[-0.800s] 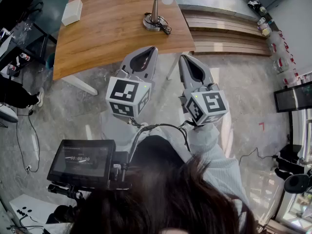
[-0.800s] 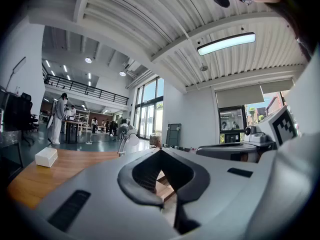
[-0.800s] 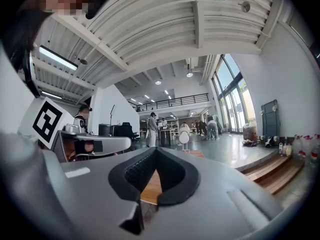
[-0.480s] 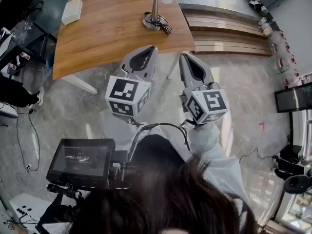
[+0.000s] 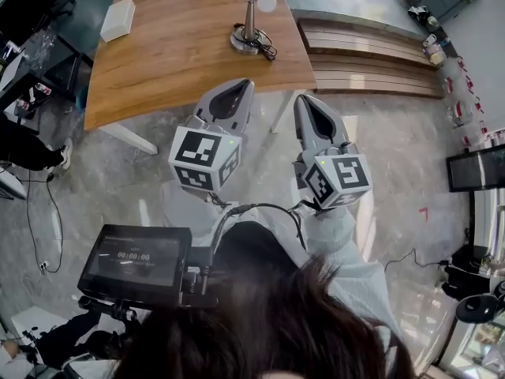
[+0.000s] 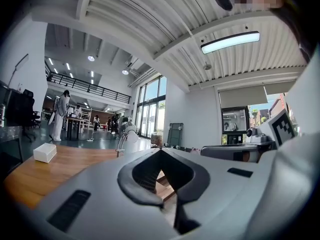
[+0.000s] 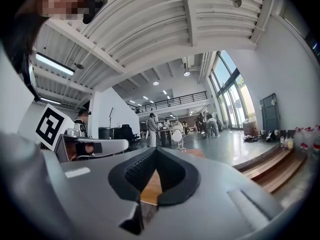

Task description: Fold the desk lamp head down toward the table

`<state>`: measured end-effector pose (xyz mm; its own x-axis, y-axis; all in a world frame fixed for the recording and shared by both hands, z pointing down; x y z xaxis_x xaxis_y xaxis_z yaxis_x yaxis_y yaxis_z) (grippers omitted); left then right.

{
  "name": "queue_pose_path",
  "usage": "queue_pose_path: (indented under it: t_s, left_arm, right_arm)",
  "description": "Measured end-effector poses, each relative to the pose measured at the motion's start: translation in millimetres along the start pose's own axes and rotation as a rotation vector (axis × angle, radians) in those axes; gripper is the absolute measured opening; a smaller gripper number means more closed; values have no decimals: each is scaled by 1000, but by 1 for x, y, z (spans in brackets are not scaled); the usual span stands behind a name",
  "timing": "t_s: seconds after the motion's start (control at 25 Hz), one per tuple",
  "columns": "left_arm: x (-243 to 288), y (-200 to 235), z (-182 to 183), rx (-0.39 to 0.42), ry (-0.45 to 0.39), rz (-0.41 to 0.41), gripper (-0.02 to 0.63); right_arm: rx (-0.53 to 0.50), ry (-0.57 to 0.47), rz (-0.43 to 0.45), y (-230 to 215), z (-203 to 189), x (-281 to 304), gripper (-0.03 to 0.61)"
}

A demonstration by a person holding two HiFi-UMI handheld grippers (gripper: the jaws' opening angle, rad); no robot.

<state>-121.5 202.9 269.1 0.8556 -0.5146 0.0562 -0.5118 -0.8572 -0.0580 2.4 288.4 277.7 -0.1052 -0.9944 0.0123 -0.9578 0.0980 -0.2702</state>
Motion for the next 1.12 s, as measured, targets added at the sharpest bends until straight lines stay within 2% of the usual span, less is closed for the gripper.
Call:
queue_pose_path:
  t_s: [0.28,0.52,0.76,0.88,1.12]
  left_arm:
    - [17,3,-27,-19,57,39,3]
    - [56,38,-46,-48,84,70,3]
    - [124,96,-52,-64,60,74,3]
    - [157,138,-59,-70,76,66,3]
    - [227,210,-77,-96,107,50,3]
  right_arm:
    - [44,53,10,-28,-21,9,2]
    - [61,95,7,-67,-30,54,2]
    - [50,183,23,-111,-34,131,2]
    - [60,220,14,-130,-33,177,2]
    - [122,231,0,-180,-28,270,2]
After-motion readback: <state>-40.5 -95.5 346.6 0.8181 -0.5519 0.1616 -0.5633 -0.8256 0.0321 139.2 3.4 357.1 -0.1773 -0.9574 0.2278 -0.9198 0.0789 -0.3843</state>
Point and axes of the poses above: the fingertips, and each gripper's own axes: x forward along the fingers, y to its left, z out of its top, the point moved 5 cm from there along -x, backward along the fingers, and after that the axes turned 9 degrees about x, right-handed, at the moved point
